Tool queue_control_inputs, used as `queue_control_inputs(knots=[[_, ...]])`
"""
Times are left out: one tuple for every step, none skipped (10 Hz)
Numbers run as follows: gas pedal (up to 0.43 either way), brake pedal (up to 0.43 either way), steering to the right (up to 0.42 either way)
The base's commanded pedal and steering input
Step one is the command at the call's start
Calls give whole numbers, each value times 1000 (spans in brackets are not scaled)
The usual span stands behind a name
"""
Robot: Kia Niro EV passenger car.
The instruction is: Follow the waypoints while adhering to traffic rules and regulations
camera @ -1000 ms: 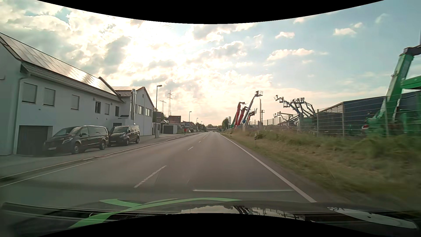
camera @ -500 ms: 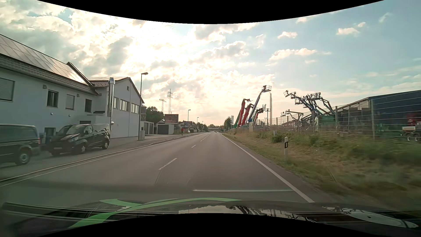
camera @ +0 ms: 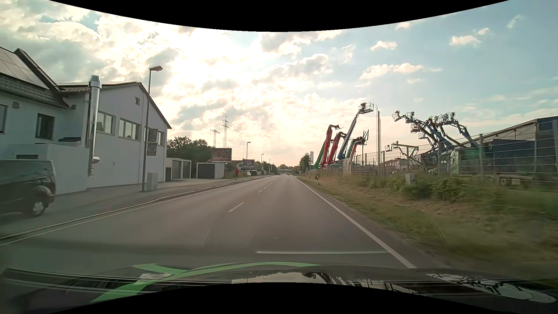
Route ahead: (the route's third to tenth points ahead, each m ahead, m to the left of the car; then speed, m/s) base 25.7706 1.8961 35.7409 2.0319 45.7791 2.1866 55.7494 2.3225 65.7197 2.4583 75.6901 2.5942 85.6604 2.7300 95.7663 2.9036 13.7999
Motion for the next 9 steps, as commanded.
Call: queue_control_inputs(knots=[[157,0,-8],[130,0,-7],[130,0,-7],[130,0,-7],[130,0,-6],[130,0,-5],[130,0,-5],[130,0,-5],[130,0,-5]])
